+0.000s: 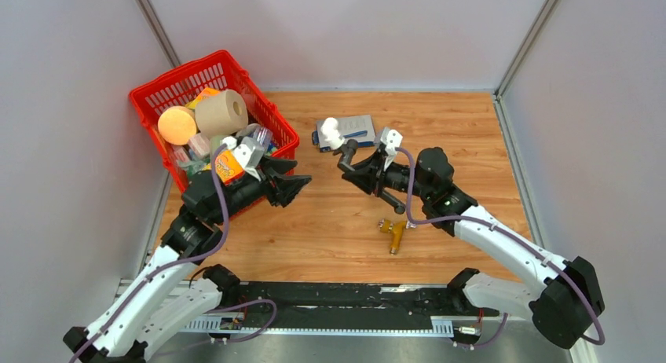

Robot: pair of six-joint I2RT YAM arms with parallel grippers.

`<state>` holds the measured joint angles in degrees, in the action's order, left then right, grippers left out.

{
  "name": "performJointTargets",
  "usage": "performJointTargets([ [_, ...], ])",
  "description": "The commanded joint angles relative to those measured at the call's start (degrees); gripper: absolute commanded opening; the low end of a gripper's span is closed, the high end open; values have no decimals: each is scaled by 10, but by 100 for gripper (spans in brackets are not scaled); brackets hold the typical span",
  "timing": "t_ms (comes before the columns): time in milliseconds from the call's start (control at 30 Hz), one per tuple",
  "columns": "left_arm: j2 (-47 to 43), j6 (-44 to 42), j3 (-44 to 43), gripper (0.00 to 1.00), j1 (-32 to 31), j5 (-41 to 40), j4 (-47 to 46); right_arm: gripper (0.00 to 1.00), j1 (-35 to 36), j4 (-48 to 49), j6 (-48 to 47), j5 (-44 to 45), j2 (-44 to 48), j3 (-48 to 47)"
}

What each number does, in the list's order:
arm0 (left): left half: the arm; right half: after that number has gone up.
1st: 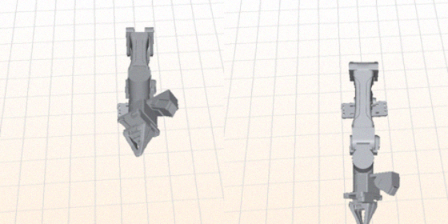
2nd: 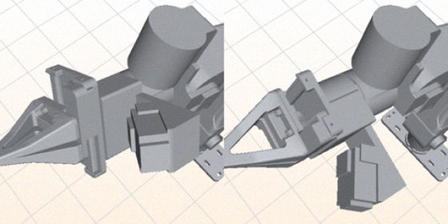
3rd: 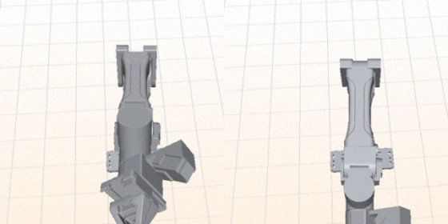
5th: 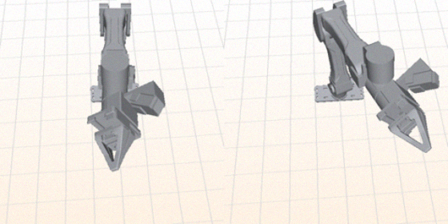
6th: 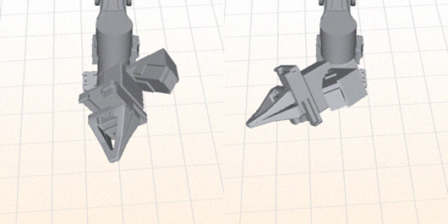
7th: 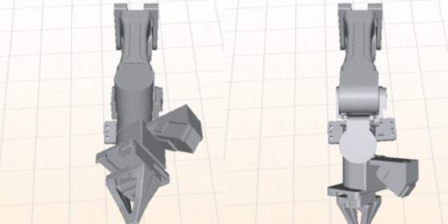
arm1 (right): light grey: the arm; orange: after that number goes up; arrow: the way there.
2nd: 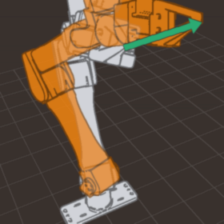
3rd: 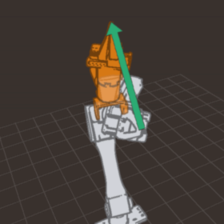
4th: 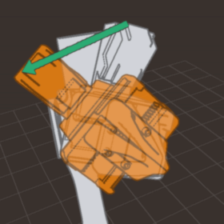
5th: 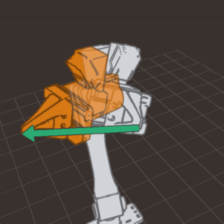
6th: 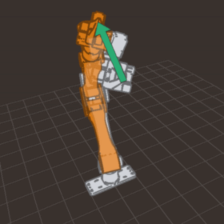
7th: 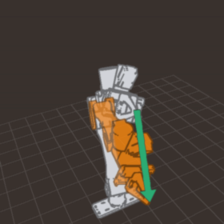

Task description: Install the water faucets

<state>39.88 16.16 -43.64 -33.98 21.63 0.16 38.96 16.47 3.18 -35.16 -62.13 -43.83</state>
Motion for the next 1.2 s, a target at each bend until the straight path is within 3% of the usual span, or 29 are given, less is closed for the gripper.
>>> performJointTargets([
  [0, -64, -17, -48, 66, 2, -159, 127, 0, -37, -41, -45, 180, 3, -35],
  [167, -117, -68, -51, 68, 2, -287, 196, 0, -102, -59, -46, 300, -48, -33],
  [300, -172, -98, -3, 67, 2, -372, 156, 0, -161, -57, -35, 385, -116, -44],
  [467, -247, -136, 72, 72, 2, -471, 85, 0, -227, 7, 24, 424, -198, -47],
  [800, -393, -159, 162, 71, 35, -512, 17, 3, -262, 29, 87, 510, -410, -163],
  [933, -426, -158, 173, 71, 53, -505, 7, 8, -276, 9, 132, 494, -494, -237],
  [1167, -429, -150, 175, 71, 76, -482, 6, 34, -294, -28, 177, 473, -571, -318],
])
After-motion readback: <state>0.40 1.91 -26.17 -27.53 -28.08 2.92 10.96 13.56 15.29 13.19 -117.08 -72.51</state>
